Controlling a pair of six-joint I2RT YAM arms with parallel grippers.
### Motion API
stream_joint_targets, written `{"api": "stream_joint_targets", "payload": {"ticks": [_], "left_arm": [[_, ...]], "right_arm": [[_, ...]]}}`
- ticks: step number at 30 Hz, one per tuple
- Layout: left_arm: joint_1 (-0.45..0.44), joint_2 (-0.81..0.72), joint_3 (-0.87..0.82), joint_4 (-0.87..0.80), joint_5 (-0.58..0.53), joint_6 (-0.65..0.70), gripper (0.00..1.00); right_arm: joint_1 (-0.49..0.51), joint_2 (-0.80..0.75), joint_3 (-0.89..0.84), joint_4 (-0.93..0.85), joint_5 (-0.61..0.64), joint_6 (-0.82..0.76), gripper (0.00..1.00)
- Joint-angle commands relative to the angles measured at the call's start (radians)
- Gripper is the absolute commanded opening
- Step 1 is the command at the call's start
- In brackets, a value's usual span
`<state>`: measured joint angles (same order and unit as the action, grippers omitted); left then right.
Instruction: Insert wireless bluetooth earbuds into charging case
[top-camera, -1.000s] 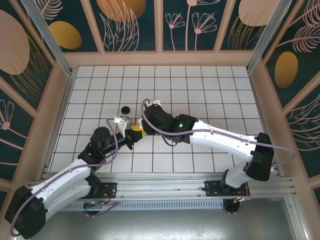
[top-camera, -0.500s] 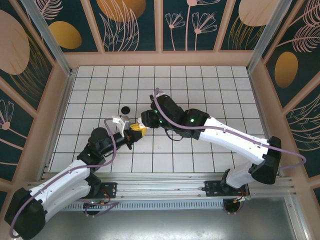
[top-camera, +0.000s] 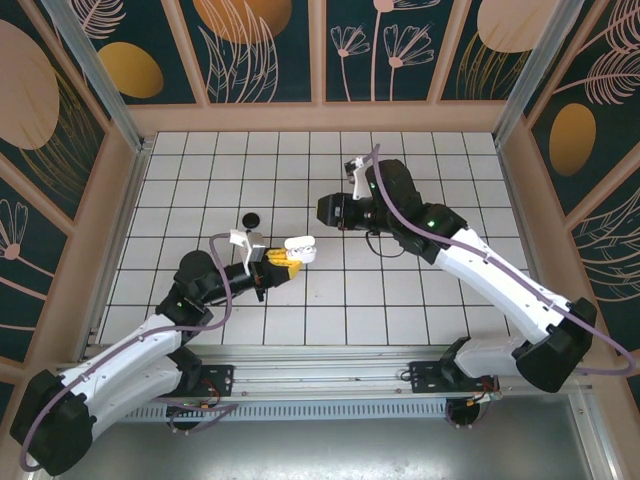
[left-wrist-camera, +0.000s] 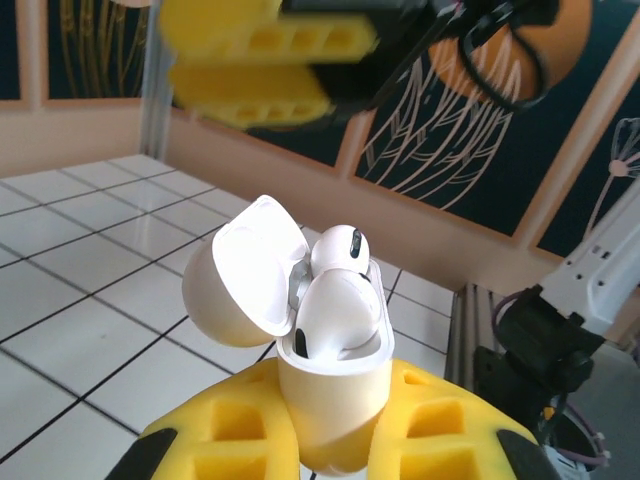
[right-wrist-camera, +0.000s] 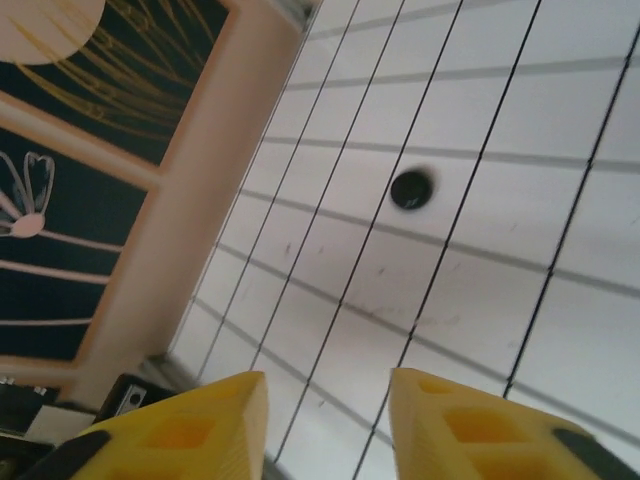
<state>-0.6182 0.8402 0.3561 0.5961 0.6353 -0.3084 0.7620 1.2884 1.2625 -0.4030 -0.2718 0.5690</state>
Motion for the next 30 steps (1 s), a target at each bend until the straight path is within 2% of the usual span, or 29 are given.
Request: {"api": "stream_joint_targets", "payload": {"ticks": [1, 4, 11, 17, 21, 24, 27, 30], "left_arm": [[-0.002, 0.021, 0.054, 0.082, 0.061, 0.006, 0.0], [-0.002, 0.042, 0.07, 0.086, 0.058, 0.01, 0.0], [-0.002, 0.056, 0.072, 0.075, -0.022, -0.011, 0.0], [-0.002, 0.041, 0.052, 0.065, -0.096, -0.058, 0.0], [-0.002, 0.043, 0.044, 0.041, -0.132, -0.077, 0.0], [-0.002, 0.09, 0.061, -0.039, -0.192, -0.076, 0.0], [-0.002, 0.169, 0.078, -0.075, -0.242, -0.11, 0.0], [-0.001, 0.252, 0.091, -0.059, -0.284, -0.163, 0.0]], "right_arm": [[-0.017, 0.025, -0.032, 0.046, -0.233, 0.002, 0.27], [-0.02, 0.039, -0.05, 0.051, -0.316, 0.0, 0.19], [-0.016, -0.008, -0.071, 0.101, -0.443, -0.036, 0.14], [0.036, -0.078, -0.065, 0.001, -0.404, -0.127, 0.14], [0.023, -0.15, -0.097, -0.04, -0.273, -0.132, 0.16], [-0.01, -0.212, -0.135, -0.046, -0.075, -0.106, 0.22], [-0.052, -0.261, -0.195, -0.039, 0.112, -0.083, 0.32], [-0.09, -0.276, -0.263, -0.022, 0.242, -0.079, 0.38]]}}
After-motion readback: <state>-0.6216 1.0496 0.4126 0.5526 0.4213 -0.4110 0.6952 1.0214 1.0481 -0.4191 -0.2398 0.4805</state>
